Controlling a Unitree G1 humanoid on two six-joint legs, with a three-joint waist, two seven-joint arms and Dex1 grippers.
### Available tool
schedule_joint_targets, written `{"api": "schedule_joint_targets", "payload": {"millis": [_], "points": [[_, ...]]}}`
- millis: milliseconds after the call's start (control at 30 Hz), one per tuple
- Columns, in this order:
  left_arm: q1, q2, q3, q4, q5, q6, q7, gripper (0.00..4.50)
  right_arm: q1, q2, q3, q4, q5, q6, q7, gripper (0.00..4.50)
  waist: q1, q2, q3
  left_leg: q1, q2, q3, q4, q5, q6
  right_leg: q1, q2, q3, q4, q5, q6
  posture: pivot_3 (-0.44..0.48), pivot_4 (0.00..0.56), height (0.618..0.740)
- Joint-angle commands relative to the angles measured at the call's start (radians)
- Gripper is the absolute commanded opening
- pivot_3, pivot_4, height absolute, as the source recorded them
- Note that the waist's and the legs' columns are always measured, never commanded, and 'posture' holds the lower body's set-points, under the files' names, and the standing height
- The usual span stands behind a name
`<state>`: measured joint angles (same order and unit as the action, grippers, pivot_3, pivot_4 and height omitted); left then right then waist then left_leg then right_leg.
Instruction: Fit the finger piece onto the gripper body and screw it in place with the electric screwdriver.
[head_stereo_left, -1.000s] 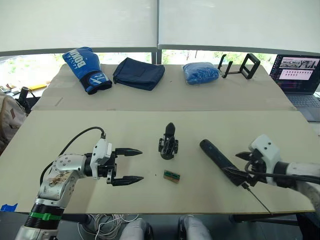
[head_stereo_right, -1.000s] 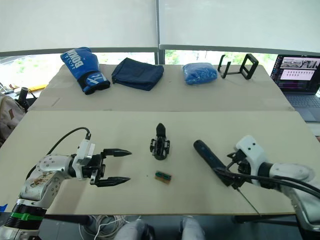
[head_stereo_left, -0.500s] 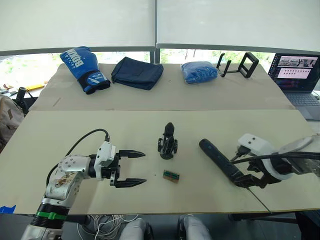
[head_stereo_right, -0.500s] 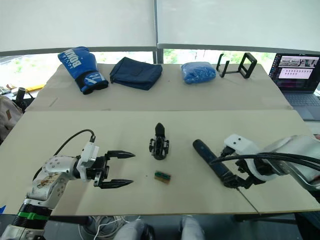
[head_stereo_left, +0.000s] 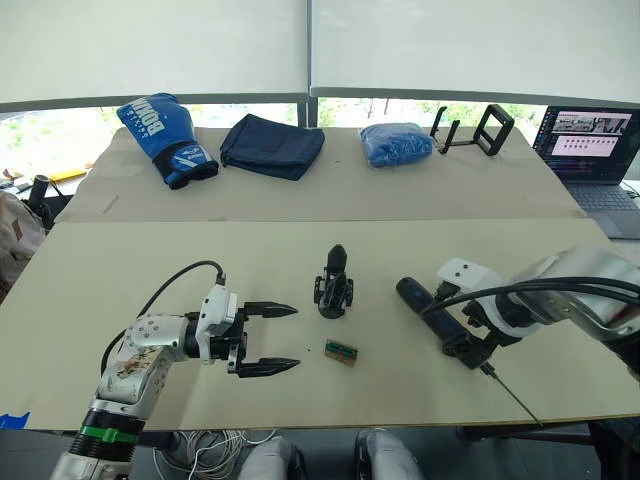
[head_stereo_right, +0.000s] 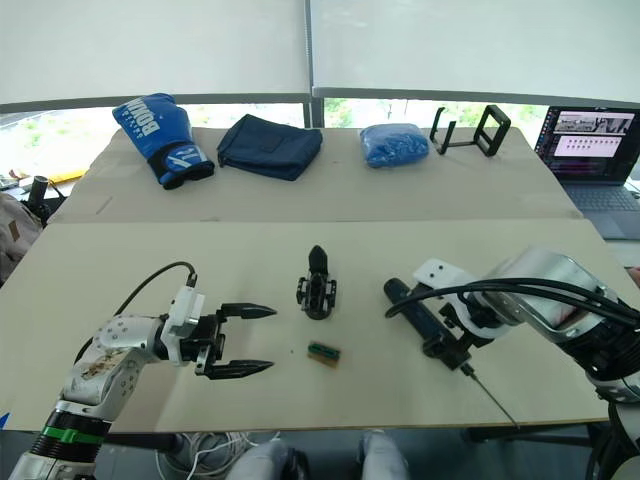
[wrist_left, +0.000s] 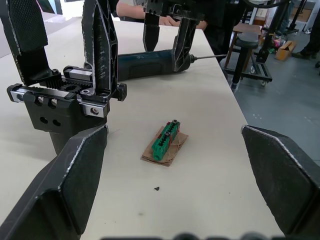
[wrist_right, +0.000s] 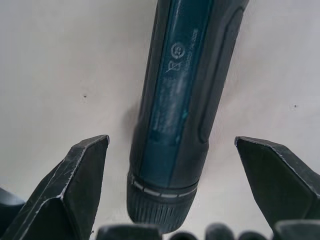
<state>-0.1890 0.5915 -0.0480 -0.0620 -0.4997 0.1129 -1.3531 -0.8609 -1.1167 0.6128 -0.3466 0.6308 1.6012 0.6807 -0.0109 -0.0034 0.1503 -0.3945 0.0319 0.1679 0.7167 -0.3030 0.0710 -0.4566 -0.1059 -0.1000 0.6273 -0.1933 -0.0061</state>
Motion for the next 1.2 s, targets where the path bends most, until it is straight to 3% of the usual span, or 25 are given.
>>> {"api": "schedule_joint_targets", "payload": {"millis": [33, 267, 533, 733, 867, 967, 1067, 1200], "points": [[-0.007, -0.003, -0.001, -0.029, -0.012, 0.007, 0.007, 4.50, -0.028, -0.009, 0.055, 0.015, -0.039, -0.020, 0.035, 4.47, -0.001, 0.000, 0.000, 0.000, 0.000, 0.000, 0.000, 0.000, 0.000, 0.000, 0.000, 0.000, 0.000, 0.000, 0.000, 0.000, 0.150, 0.740], [0.014, 0.009, 0.000, -0.053, -0.014, 0.012, 0.007, 4.50, -0.062, -0.020, 0.147, 0.067, -0.109, -0.082, 0.119, 4.47, -0.002, 0.000, 0.000, 0.000, 0.000, 0.000, 0.000, 0.000, 0.000, 0.000, 0.000, 0.000, 0.000, 0.000, 0.000, 0.000, 0.150, 0.740], [0.022, 0.011, 0.009, -0.066, -0.014, 0.019, 0.015, 4.50, -0.021, -0.025, 0.161, 0.061, -0.164, -0.104, 0.146, 1.95, -0.002, 0.000, 0.000, 0.000, 0.000, 0.000, 0.001, 0.000, 0.000, 0.000, 0.000, -0.001, 0.000, 0.000, 0.000, 0.000, 0.150, 0.740], [0.024, 0.024, 0.013, -0.053, -0.011, 0.009, -0.004, 4.50, 0.043, -0.095, 0.090, 0.038, -0.190, -0.158, 0.179, 1.94, 0.004, 0.000, 0.000, 0.000, 0.000, 0.000, 0.001, 0.000, 0.000, 0.001, -0.001, -0.001, 0.000, 0.000, 0.000, 0.000, 0.150, 0.740], [0.012, 0.033, 0.022, -0.033, -0.015, 0.003, -0.019, 4.50, 0.153, -0.225, -0.132, 0.007, -0.158, -0.266, 0.230, 1.94, 0.017, 0.002, 0.001, -0.002, 0.000, 0.000, 0.002, 0.000, 0.000, -0.001, -0.002, -0.002, 0.000, 0.000, 0.000, 0.000, 0.150, 0.740], [-0.002, 0.036, 0.021, 0.000, -0.005, -0.018, -0.041, 4.50, 0.210, -0.238, -0.343, 0.007, -0.075, -0.214, 0.251, 1.94, 0.012, 0.002, 0.001, -0.004, 0.000, 0.000, 0.003, 0.000, 0.001, -0.002, -0.001, -0.002, 0.001, 0.000, 0.001, 0.000, 0.150, 0.740], [-0.022, 0.034, 0.019, 0.033, 0.000, -0.035, -0.056, 4.50, 0.281, -0.159, -0.658, -0.006, 0.058, -0.188, 0.289, 1.94, 0.002, 0.002, 0.001, -0.003, 0.002, -0.001, 0.004, 0.001, 0.000, -0.001, 0.000, -0.001, 0.001, 0.000, 0.000, 0.000, 0.150, 0.740], [-0.035, 0.039, 0.005, 0.076, 0.008, -0.051, -0.094, 4.50, 0.457, -0.005, -1.019, -0.113, 0.122, -0.352, 0.311, 1.94, 0.004, 0.002, 0.000, -0.002, 0.002, -0.002, 0.003, 0.001, -0.001, 0.000, 0.005, 0.000, 0.001, 0.000, 0.001, 0.000, 0.150, 0.740]]}}
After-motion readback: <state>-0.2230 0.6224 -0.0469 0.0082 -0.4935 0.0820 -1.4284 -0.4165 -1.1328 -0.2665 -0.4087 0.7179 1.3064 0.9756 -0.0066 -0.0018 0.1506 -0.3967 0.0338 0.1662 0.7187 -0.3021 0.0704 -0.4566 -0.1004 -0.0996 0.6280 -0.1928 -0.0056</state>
